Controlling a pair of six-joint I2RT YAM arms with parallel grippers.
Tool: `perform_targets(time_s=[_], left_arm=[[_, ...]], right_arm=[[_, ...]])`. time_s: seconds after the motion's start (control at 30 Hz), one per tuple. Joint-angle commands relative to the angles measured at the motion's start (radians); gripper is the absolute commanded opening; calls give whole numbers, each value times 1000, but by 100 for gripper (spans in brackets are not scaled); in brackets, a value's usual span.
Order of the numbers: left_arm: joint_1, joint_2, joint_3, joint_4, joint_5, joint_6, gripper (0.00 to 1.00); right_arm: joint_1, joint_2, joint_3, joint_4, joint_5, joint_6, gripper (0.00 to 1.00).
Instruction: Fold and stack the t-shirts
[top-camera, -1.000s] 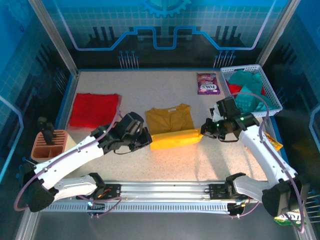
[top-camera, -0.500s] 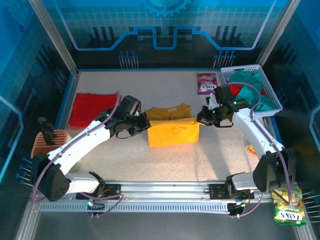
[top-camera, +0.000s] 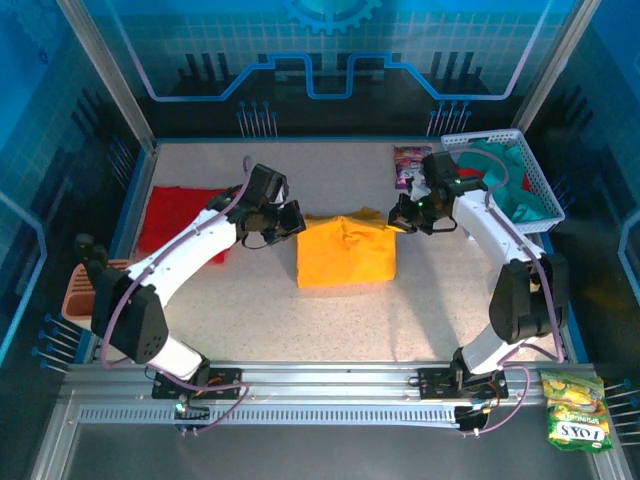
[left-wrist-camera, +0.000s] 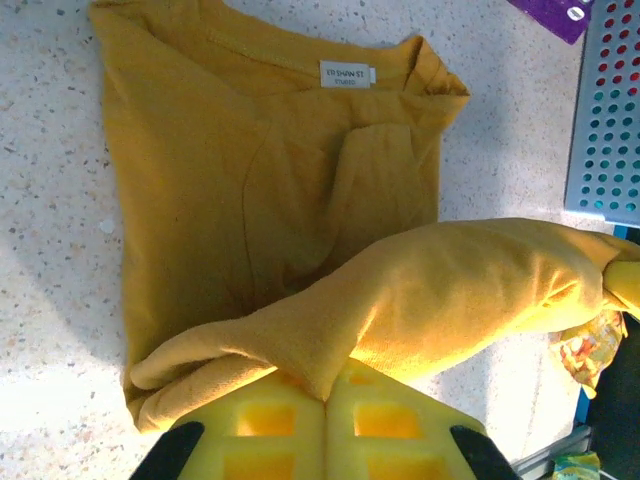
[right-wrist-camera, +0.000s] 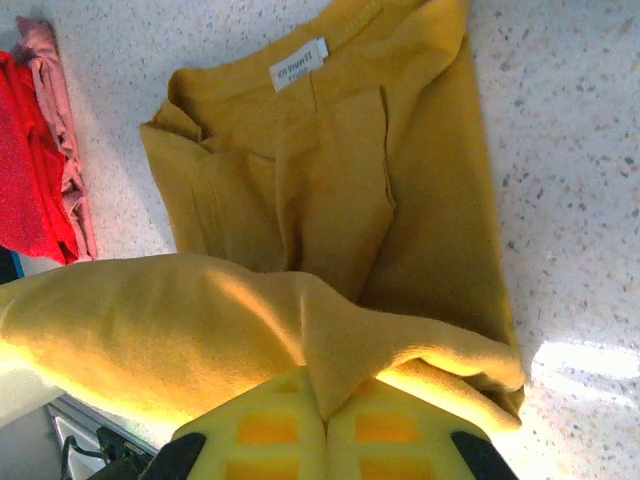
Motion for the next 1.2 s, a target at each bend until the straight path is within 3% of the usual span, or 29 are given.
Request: perform_targets(time_s=[0.0, 1.07, 1.13, 1.17], left_arm=[[28, 46, 45, 6, 45, 53, 0], [142, 292, 86, 111, 67, 118, 0], [149, 319, 97, 111, 63, 121, 0], [154, 335, 106, 110, 68, 127, 2]], right_arm=[[-18, 44, 59, 8, -32, -29, 0], [-28, 376, 251, 94, -39, -12, 4], [-29, 403, 272, 115, -51, -8, 14], [-31, 416, 281, 126, -57, -4, 30]])
